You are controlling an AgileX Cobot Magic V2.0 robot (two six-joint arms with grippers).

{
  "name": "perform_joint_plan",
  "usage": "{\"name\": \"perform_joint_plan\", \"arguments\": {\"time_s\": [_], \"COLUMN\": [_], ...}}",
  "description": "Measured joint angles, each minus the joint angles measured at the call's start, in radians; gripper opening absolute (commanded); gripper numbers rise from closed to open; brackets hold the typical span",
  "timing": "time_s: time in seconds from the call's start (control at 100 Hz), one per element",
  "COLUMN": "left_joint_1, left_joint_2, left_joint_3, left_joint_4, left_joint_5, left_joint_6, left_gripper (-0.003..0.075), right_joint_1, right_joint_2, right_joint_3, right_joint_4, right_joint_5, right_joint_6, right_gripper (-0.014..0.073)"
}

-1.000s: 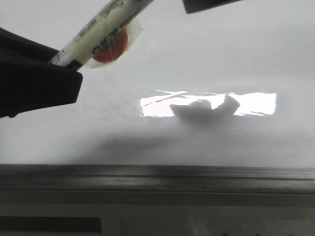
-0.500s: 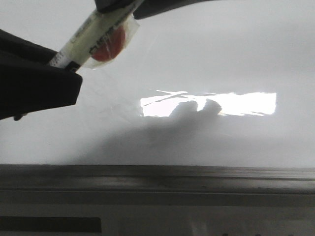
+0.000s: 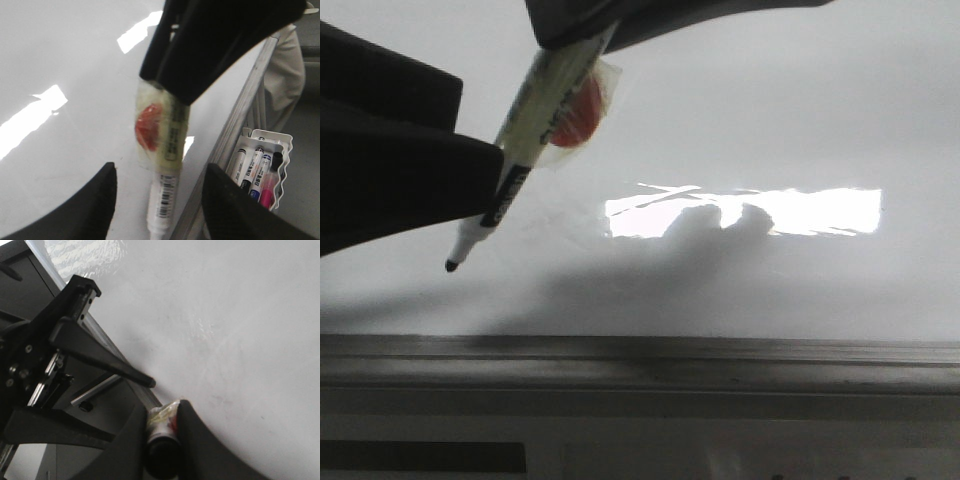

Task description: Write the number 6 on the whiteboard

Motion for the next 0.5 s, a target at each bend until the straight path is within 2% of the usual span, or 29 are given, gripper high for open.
{"name": "perform_joint_plan", "arguments": {"time_s": [0.26, 0.5], "left_joint_1": [0.078, 0.236], "left_joint_2": [-0.116, -0.268], "left_joint_3": [0.000, 0.000], "left_joint_4": [-0.122, -0.245], "left_joint_5": [0.010, 0.016], "left_joint_6": [0.000, -0.001], "left_gripper": [0.0399, 0.0369], "right_joint_1": [-0.063, -0.102], "right_joint_2": [0.000, 0.000], "right_joint_3": [0.000, -0.023], "right_joint_4": [0.021, 0.024], "right_joint_5": [0.052, 0.056], "right_joint_6": [0.000, 0.000], "right_gripper": [-0.0071, -0.0071]}}
